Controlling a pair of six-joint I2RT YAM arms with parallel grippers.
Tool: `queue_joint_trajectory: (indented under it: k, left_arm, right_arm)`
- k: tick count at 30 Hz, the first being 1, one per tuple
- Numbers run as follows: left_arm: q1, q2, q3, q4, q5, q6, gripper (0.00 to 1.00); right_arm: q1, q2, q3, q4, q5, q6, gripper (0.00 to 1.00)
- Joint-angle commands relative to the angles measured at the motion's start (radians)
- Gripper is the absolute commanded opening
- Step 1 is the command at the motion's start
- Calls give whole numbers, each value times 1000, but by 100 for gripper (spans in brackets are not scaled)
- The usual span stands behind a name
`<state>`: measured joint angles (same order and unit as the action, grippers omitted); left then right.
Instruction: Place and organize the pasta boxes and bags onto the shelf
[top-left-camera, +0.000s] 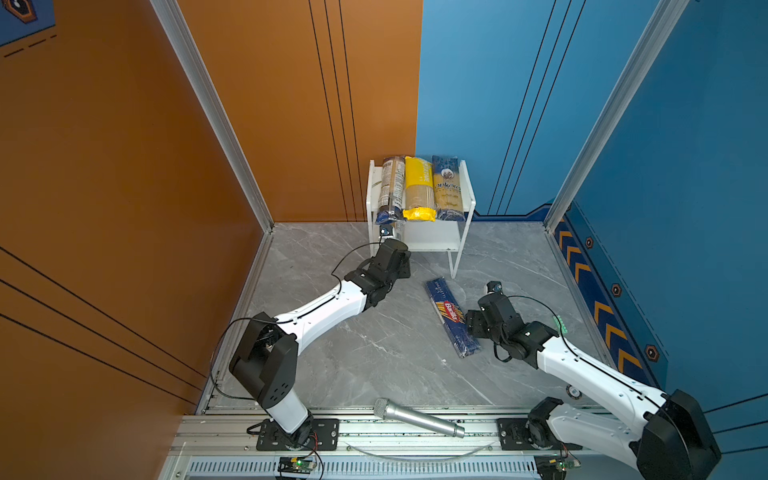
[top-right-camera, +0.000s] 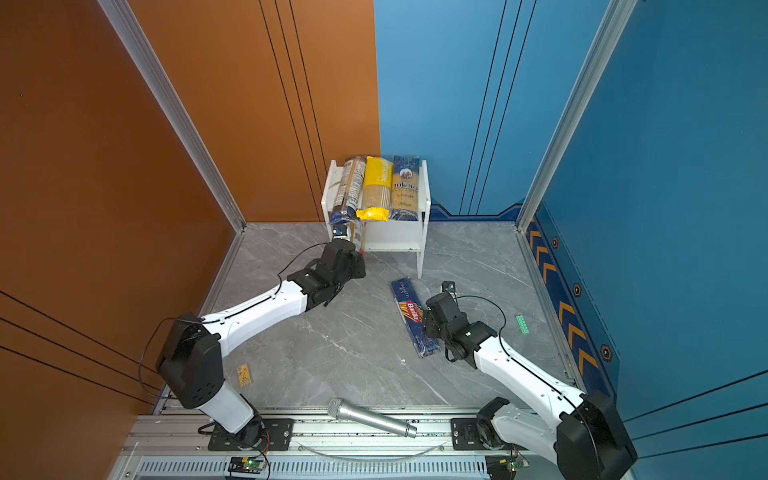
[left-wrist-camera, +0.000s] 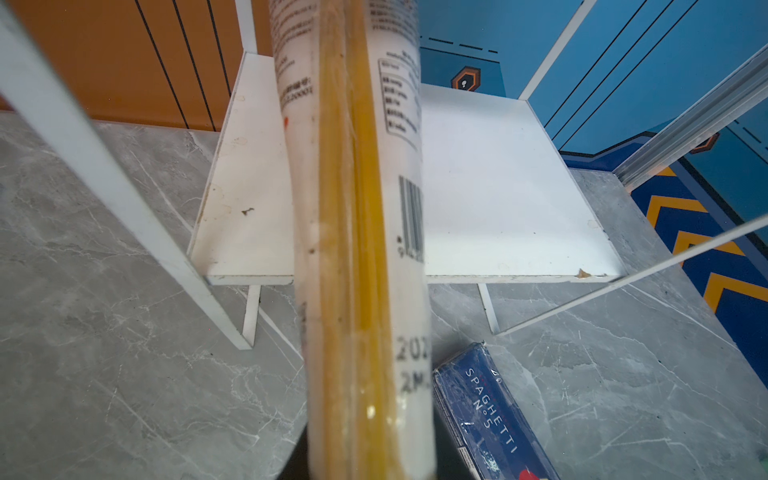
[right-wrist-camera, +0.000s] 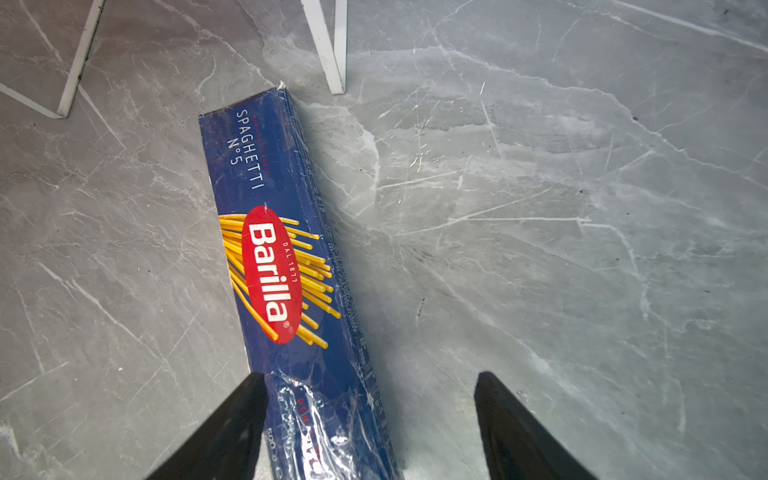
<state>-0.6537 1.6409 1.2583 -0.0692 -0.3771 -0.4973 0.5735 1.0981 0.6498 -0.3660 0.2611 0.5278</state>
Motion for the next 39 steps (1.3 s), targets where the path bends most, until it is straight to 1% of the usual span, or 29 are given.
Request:
queue_joint_trajectory:
  k: [1, 36, 39]
  left_arm:
    - [13, -15, 75, 162, -33, 28, 0]
    - [38, 19, 95, 193, -30, 37, 0]
    - [41, 22, 92, 194, -25, 33, 2]
  right_arm:
    - [-7, 6, 21, 1, -11, -12, 77]
    - [-13, 21, 24, 10, -26, -14, 77]
    - [-13, 19, 25, 10, -27, -12, 77]
